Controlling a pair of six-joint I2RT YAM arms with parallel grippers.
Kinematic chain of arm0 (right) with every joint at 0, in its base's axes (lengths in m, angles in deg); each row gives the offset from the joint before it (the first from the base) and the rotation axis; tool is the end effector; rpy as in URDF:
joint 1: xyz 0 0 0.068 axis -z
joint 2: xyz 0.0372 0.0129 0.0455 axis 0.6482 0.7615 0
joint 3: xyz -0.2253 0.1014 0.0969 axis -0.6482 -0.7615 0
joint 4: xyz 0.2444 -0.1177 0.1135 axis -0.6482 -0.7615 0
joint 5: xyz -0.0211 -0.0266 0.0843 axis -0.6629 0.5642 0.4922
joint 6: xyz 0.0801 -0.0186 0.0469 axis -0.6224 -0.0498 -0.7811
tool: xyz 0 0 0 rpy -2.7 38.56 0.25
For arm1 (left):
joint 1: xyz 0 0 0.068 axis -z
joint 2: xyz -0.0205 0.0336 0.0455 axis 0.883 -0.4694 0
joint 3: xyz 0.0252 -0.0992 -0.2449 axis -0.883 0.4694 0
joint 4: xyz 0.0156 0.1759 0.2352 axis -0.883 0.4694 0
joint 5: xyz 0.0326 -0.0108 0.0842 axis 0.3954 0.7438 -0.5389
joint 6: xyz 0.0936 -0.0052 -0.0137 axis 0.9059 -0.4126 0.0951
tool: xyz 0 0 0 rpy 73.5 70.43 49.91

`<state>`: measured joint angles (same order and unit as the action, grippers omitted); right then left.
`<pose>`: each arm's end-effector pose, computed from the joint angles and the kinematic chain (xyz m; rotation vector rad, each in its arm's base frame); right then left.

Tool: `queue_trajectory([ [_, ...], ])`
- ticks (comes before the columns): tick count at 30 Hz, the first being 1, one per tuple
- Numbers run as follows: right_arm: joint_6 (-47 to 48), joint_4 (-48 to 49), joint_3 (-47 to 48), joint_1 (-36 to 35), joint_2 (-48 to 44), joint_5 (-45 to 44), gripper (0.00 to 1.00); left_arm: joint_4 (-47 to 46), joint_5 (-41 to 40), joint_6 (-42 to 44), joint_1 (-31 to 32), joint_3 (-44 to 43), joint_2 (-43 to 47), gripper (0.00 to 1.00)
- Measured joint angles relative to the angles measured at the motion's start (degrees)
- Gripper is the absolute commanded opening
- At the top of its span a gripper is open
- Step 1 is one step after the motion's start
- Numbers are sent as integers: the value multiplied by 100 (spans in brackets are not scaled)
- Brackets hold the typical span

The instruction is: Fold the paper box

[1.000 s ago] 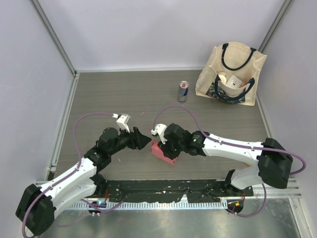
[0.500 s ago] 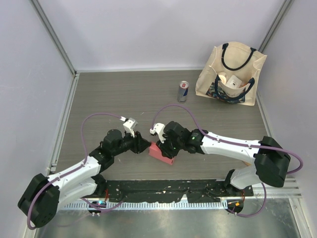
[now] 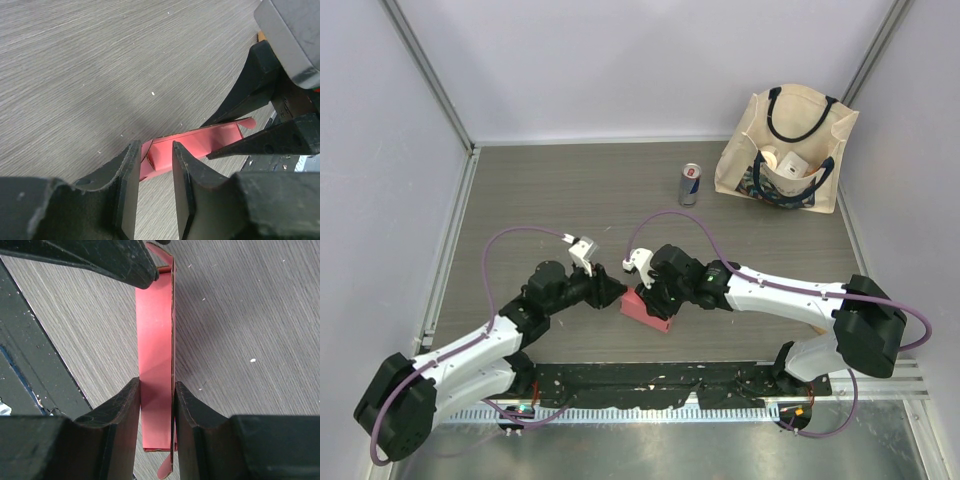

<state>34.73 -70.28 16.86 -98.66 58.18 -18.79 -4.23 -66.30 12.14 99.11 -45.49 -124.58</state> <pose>0.1742 0.3025 0.1546 -1.2934 2.1954 0.5811 0.2015 -0.1842 0.1529 0.4071 1.9554 -1.0208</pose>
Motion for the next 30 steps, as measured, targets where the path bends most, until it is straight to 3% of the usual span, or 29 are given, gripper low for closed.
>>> queue_trajectory([
  [9,0,2,0,0,0,2,10,7,-85,0,144,-94,-162,21],
  [16,0,2,0,0,0,-4,9,205,-417,127,323,-201,-170,20],
  [23,-2,0,0,0,0,-13,8,476,-879,251,588,-350,-186,2],
  [30,-9,-17,0,-13,-15,-111,8,647,-1414,216,890,-474,-236,0],
])
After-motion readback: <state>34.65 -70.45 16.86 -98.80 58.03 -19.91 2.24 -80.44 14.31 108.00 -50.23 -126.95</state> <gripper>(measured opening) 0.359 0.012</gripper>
